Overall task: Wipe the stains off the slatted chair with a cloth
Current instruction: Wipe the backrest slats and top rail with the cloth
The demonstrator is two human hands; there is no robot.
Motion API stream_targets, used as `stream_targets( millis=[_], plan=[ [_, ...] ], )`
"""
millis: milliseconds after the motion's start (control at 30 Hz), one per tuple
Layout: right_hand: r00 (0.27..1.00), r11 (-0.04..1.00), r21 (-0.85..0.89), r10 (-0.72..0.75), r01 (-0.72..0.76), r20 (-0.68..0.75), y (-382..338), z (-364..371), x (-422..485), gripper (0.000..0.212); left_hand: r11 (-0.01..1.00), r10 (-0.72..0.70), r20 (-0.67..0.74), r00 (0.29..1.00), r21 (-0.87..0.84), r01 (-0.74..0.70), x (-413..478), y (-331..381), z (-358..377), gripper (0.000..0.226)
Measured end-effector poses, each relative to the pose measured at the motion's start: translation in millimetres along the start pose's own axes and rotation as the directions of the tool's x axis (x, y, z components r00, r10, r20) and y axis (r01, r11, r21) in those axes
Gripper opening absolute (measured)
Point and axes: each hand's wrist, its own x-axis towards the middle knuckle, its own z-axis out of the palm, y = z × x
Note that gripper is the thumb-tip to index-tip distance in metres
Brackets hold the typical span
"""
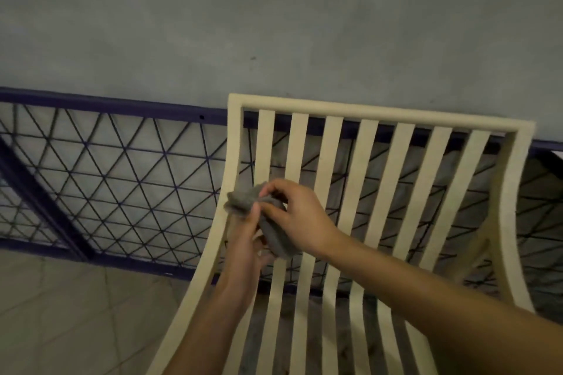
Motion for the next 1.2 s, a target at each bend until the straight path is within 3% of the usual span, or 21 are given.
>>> stream_targets(
  millis=[67, 200, 267, 333, 433, 533, 633, 733, 800, 900, 1033, 1133, 1200],
  plan=[
    [0.992, 0.996, -0.087, -0.002, 0.013, 0.124, -1.7, -12.3, -5.3, 0.017, 0.983, -0.117, 0.005, 0.993, -0.14, 0.117, -1.3, 3.5, 16.7, 0.029],
    [0.951, 0.983, -0.183, 0.079, -0.025, 0.298, -2.4, -61.1, -2.1, 0.032, 0.995, -0.088, -0.05, 0.995, -0.045, 0.086, 7.2, 10.4, 33.1, 0.015],
    [0.963, 0.951, -0.308, 0.066, 0.018, 0.26, -2.1, -93.3, 4.8, 0.033, 0.994, -0.023, -0.077, 0.997, 0.107, 0.031, 18.6, 14.4, 38.2, 0.014],
    [0.991, 0.884, -0.458, -0.036, 0.091, 0.128, 0.2, -127.2, 18.3, 0.031, 0.938, 0.142, -0.089, 0.986, 0.331, -0.105, 30.3, 21.2, 42.0, 0.022],
    [0.977, 0.812, -0.575, -0.19, 0.104, -0.092, 6.1, -173.2, 51.7, 0.027, 0.737, 0.416, 0.004, 0.909, 0.584, -0.341, 51.3, 43.5, 47.8, 0.03],
    [0.988, 0.787, -0.617, -0.117, 0.027, -0.105, 17.2, -192.0, 78.5, 0.032, 0.503, 0.594, 0.135, 0.793, 0.707, -0.497, 81.7, 61.6, 61.0, 0.028],
    [0.994, 0.778, -0.621, 0.103, -0.094, -0.021, 30.7, -182.2, 82.2, 0.039, 0.302, 0.645, 0.256, 0.72, 0.78, -0.548, 106.7, 70.6, 81.8, 0.027],
    [0.989, 0.704, -0.704, -0.019, -0.09, -0.146, 42.1, -162.5, 80.2, 0.042, 0.124, 0.653, 0.319, 0.687, 0.85, -0.512, 121.6, 67.5, 87.8, 0.029],
    [0.971, 0.698, -0.706, -0.063, -0.121, -0.229, 43.7, -156.5, 82.3, 0.043, 0.058, 0.633, 0.338, 0.696, 0.876, -0.479, 125.8, 56.9, 88.3, 0.036],
    [0.959, 0.679, -0.724, -0.105, -0.123, -0.262, 47.5, -153.3, 83.8, 0.041, 0.062, 0.599, 0.278, 0.751, 0.919, -0.39, 127.0, 42.7, 91.5, 0.044],
    [0.94, 0.669, -0.734, -0.162, -0.12, -0.3, 51.9, -152.1, 83.1, 0.037, 0.208, 0.65, 0.165, 0.742, 0.901, -0.382, 127.8, 27.0, 96.3, 0.054],
    [0.932, 0.665, -0.74, -0.194, -0.106, -0.307, 54.2, -149.0, 83.3, 0.035, 0.333, 0.653, 0.096, 0.751, 0.854, -0.399, 130.9, 17.8, 102.9, 0.038],
    [0.926, 0.663, -0.741, -0.205, -0.107, -0.318, 55.6, -149.2, 83.2, 0.036, 0.362, 0.662, 0.093, 0.744, 0.83, -0.425, 133.2, 14.5, 107.9, 0.032]
  ],
)
